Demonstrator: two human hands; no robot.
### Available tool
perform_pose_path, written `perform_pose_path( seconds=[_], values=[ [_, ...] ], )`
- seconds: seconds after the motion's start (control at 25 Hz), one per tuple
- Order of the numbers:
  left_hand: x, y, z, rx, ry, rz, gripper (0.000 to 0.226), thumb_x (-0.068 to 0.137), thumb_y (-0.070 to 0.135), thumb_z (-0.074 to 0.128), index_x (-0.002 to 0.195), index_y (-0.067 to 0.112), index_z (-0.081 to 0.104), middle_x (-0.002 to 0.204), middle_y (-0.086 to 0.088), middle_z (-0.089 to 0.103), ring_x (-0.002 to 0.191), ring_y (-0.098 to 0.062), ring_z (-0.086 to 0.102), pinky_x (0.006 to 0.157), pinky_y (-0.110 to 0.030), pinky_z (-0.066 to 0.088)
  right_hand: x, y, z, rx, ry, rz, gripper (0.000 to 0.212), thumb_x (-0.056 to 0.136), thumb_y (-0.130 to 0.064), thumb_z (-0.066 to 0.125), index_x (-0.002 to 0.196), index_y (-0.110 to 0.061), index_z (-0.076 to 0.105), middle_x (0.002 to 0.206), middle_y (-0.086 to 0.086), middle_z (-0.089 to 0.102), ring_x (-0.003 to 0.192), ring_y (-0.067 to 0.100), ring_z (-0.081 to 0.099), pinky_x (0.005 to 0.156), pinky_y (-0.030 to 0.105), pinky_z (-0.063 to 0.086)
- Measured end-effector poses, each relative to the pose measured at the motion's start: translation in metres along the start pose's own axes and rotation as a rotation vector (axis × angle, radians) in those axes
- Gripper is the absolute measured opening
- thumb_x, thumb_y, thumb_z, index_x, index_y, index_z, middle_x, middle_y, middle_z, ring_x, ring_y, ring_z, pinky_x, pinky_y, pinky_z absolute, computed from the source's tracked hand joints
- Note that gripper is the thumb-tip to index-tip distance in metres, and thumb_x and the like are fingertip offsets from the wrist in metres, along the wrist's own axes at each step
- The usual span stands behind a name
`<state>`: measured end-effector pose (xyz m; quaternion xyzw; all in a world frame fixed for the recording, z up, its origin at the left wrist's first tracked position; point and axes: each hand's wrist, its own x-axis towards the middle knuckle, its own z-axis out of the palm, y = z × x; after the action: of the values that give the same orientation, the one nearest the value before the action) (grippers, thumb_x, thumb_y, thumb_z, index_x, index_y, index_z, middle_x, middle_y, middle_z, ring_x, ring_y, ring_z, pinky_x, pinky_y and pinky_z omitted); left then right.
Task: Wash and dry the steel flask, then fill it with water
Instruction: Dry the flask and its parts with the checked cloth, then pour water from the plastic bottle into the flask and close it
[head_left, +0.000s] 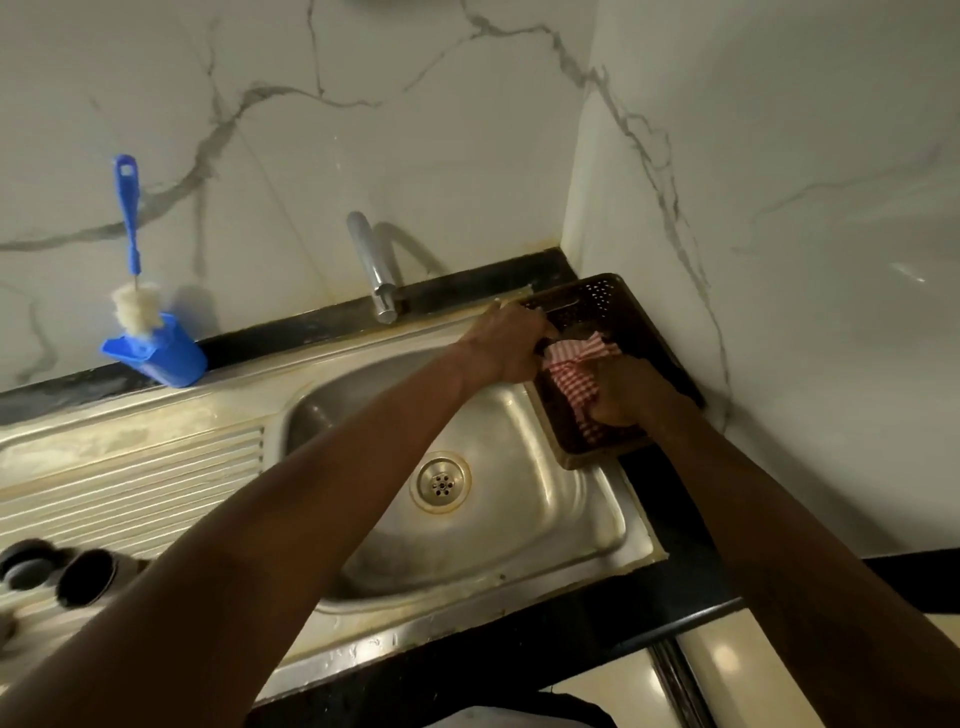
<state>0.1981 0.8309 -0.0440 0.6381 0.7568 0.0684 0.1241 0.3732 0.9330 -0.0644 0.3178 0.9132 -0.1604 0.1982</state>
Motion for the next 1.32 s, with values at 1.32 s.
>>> perform_pose_path(
  seconds=[1.32],
  values=[
    [-0.524,-0.166,0.032,-0.249,0.632,-1.144,0.034,0.089,0.035,0.07,0.12,0.022,0.076,0.114,-0.005,0.077,0.108,-0.026,0.071,0.091,-0.042,0.057,-0.045,-0.564,0.105,0.267,0.004,-0.877,0.022,0.092,-0.026,0.072,0.112,-0.021,0.077,0.11,0.001,0.076,0.101,0.013,0.071,0.097,0.03,0.055]
  ],
)
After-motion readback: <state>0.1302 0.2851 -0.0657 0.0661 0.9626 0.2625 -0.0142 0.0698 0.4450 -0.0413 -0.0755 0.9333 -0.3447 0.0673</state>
